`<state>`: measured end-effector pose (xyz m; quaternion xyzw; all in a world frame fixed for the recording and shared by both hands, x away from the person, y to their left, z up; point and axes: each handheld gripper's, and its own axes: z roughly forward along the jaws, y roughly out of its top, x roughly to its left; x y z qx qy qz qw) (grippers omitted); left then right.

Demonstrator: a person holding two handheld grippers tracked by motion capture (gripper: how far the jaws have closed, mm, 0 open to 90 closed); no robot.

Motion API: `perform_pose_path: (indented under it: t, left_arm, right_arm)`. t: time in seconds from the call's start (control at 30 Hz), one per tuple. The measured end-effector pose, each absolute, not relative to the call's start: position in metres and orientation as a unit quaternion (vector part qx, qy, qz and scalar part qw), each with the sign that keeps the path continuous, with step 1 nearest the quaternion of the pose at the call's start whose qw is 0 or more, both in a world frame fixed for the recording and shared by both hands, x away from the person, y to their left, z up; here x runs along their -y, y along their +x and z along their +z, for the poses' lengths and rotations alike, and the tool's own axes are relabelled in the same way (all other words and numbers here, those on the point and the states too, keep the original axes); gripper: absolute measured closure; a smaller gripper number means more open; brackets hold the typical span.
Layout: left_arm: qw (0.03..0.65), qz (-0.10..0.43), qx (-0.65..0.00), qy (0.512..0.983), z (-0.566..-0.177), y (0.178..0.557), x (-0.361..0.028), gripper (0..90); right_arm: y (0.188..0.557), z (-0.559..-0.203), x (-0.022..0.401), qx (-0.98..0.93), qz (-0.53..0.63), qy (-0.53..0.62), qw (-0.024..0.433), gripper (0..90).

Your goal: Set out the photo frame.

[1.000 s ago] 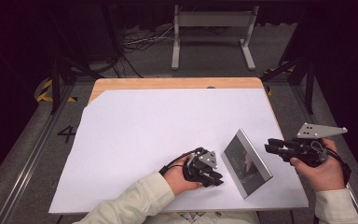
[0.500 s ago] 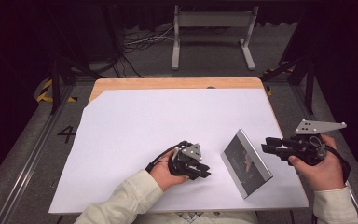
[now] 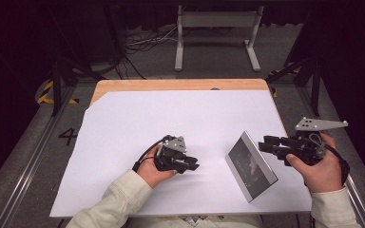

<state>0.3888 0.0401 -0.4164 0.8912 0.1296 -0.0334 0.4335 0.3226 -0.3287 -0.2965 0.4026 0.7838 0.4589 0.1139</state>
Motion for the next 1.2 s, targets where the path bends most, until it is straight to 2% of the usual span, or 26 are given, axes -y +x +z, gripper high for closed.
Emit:
perform_pose_path:
  t: [0.5,1.2]
  left_arm:
    - [0.435,0.005,-0.15,0.888,-0.414,0.394,-0.053,72.5]
    - [0.431,0.012,-0.164,0.887,-0.416,0.401,-0.06,71.9]
  right_arm:
    - [0.321,-0.298,0.31,-0.798,0.413,0.426,0.104,55.4]
    - [0.326,-0.312,0.3,-0.818,0.357,0.445,0.081,53.2]
